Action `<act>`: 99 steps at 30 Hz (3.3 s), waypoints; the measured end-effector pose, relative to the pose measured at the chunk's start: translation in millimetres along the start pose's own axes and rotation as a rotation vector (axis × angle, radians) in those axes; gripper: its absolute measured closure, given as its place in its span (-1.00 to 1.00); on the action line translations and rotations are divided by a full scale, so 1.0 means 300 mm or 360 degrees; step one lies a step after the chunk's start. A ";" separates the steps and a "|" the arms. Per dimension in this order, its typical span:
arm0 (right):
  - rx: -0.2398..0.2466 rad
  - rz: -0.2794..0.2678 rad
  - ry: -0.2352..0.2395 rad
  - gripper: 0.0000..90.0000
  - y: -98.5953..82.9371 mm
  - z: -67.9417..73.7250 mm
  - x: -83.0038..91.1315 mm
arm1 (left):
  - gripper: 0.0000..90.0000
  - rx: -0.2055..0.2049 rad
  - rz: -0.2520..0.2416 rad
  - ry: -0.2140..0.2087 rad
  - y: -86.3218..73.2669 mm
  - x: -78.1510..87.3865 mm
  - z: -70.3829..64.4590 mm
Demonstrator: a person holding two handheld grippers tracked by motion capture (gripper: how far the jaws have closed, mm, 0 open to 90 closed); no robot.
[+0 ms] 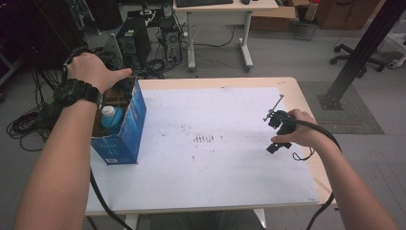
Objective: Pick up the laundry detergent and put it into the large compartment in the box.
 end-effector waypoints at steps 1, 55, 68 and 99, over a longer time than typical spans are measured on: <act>0.0002 0.0001 0.0000 -0.66 0.000 0.000 -0.001 | -0.56 -0.0008 -0.0003 -0.0001 0.001 0.001 -0.006; 0.0000 -0.0010 0.0003 -0.66 -0.031 0.002 0.000 | -0.58 -0.0357 0.0034 -0.0088 0.018 -0.087 -0.407; -0.0002 -0.0010 0.0007 -0.66 -0.030 0.003 -0.002 | -0.57 -0.0420 0.0057 -0.0089 0.014 -0.151 -0.461; 0.0002 -0.0014 0.0008 -0.66 -0.027 0.000 0.002 | -0.57 -0.0435 0.0096 -0.0126 -0.014 -0.219 -0.492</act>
Point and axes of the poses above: each handheld gripper's, and its own axes: x roughly backward along the jaws, y roughly out of its top, z roughly to its left, the point moved 6 cm from there along -x, roughly forward along the jaws, and after that the axes turned 7 degrees about -z, right-handed, at the moved point
